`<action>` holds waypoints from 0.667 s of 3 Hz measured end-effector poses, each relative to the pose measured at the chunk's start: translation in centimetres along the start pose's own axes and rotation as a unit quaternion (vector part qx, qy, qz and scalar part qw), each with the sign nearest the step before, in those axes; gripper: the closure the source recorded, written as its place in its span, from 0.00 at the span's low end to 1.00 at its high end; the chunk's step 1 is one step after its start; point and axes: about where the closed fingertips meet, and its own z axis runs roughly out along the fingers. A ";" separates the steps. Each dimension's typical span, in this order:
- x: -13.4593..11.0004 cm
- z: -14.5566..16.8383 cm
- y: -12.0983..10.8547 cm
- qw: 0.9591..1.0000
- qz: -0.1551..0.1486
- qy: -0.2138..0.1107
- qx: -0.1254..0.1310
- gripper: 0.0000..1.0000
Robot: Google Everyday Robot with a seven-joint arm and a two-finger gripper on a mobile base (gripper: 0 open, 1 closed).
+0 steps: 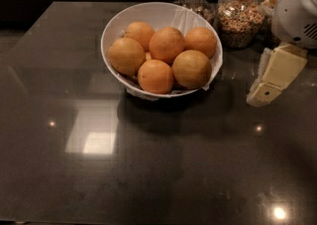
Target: Pick orange from white bowl
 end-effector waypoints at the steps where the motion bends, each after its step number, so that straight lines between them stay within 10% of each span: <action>1: -1.4 1.9 0.1 1.000 0.013 -0.019 0.005 0.00; 2: -2.4 3.4 0.1 0.999 0.031 -0.034 -0.001 0.00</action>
Offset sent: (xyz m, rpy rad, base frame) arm 0.0319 0.0416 -0.0402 0.1454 0.0095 -0.0540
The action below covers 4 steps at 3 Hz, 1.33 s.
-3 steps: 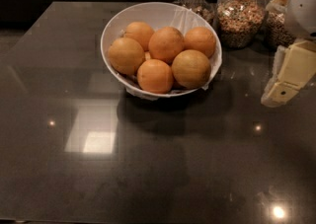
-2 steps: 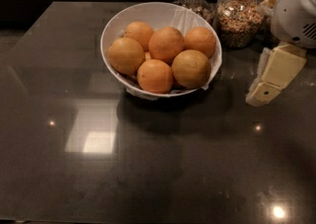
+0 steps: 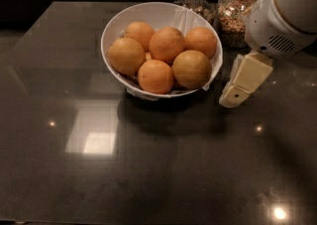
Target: Pick orange from white bowl
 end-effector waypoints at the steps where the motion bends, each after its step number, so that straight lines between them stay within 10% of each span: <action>1: -0.1 0.0 0.0 1.000 0.001 -0.001 0.001 0.00; 4: -2.9 4.5 0.6 0.998 0.034 -0.053 0.014 0.02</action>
Offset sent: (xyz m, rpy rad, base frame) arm 0.0011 0.0039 -0.0147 0.0275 -0.0049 -0.0300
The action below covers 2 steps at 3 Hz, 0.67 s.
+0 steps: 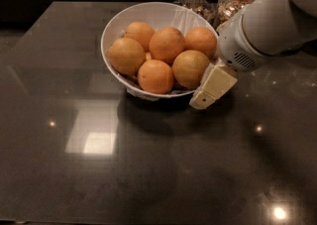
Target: Pick orange from white bowl
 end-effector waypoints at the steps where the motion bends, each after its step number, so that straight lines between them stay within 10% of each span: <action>1: -1.5 1.1 -0.4 1.000 -0.002 -0.017 0.004 0.09; 2: -2.1 1.3 -1.2 1.000 -0.001 -0.021 0.020 0.18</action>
Offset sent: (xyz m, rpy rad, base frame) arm 0.0356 0.0170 0.0040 0.0269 -0.0786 -0.0233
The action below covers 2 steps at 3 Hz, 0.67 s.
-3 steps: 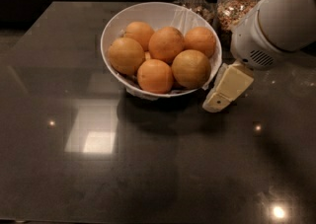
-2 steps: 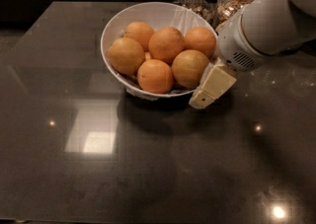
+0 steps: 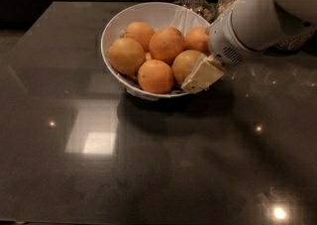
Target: Pick orange from white bowl
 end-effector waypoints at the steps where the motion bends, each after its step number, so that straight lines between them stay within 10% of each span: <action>1: 0.2 -0.3 -0.9 1.000 0.005 0.001 0.016 0.27; 2: 0.2 -0.4 -1.1 1.000 0.006 0.000 0.018 0.38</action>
Offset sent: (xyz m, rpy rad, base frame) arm 0.0131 -0.0165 0.0107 0.0132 -0.0418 -0.0423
